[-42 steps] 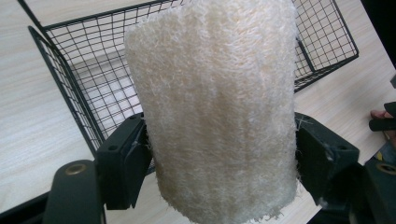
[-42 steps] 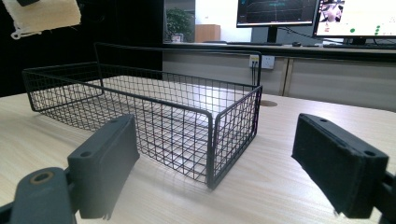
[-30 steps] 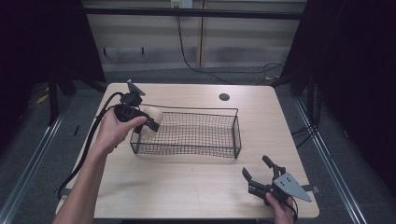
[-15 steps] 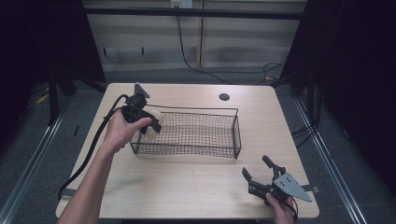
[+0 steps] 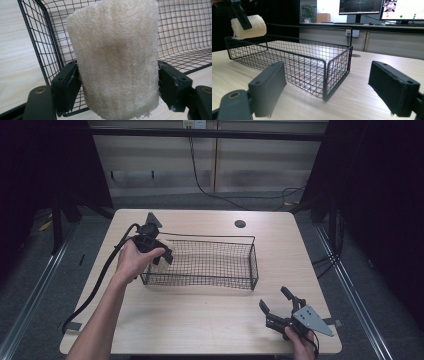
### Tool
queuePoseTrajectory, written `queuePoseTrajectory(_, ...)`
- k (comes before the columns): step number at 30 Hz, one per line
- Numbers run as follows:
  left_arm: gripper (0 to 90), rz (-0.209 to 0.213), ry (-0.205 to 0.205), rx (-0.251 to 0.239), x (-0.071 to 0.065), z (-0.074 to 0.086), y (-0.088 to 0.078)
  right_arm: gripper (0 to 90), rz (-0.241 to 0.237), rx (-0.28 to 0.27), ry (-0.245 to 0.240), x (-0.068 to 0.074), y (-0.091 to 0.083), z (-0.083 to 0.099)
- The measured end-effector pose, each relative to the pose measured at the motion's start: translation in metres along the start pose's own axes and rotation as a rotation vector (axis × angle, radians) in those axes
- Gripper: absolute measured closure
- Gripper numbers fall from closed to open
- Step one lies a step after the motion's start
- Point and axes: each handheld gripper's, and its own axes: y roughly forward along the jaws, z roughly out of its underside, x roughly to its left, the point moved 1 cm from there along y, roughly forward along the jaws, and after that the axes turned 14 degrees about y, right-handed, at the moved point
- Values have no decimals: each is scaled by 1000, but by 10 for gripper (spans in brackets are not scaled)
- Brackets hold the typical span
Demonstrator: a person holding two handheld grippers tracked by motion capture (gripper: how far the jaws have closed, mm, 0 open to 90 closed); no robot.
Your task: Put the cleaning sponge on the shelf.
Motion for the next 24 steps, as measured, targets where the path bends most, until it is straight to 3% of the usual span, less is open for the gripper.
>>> queuePoseTrajectory(6, 262, -35, -9, 24, 2, -1, 8, 136, -2, -1, 3, 0, 0, 0)
queuePoseTrajectory(24, 262, -33, -65, 78, 12, 4, 25, 136, 0, 0, 0, 0, 0, 0)
